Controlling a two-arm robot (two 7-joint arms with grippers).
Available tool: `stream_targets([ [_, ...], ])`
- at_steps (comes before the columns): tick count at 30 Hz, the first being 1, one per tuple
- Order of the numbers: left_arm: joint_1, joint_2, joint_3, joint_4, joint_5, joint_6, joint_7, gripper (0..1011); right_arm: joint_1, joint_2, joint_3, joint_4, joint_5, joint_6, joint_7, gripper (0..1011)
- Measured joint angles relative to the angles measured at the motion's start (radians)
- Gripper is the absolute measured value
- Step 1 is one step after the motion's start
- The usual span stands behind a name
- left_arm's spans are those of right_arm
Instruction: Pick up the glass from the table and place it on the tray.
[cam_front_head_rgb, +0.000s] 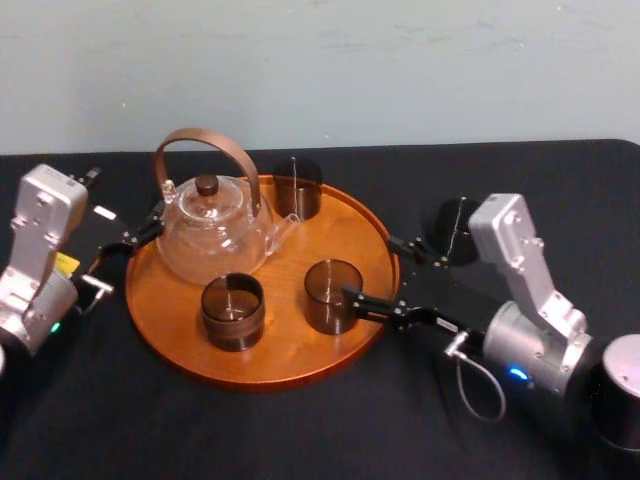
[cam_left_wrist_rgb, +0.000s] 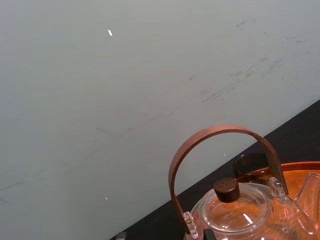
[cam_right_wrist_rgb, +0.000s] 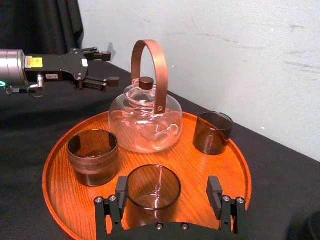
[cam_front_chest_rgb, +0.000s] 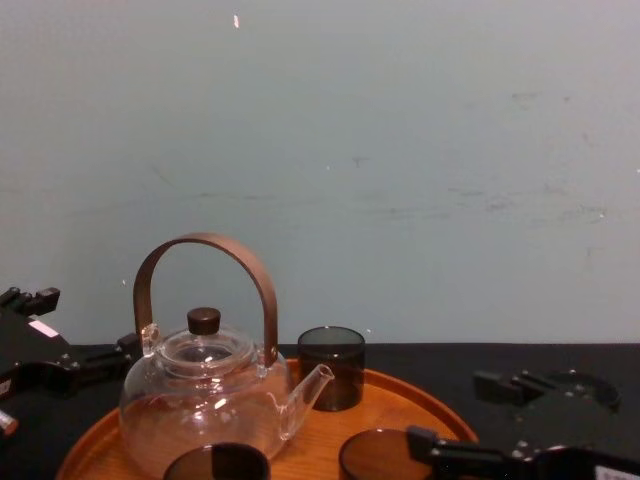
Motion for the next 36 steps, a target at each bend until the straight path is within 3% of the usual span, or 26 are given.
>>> stream_targets([
  [10, 0.0, 0.0, 0.0, 0.0, 0.0, 0.0, 0.0, 1001, -0.042, 0.032, 0.051, -0.037, 0.042, -0.013, 0.001, 1002],
  [26, 0.0, 0.0, 0.0, 0.0, 0.0, 0.0, 0.0, 1001, -0.037, 0.033, 0.089, -0.001, 0.079, -0.005, -0.016, 1002],
  [36, 0.0, 0.0, 0.0, 0.0, 0.0, 0.0, 0.0, 1001, -0.057, 0.046, 0.121, -0.016, 0.088, 0.005, -0.039, 1002],
])
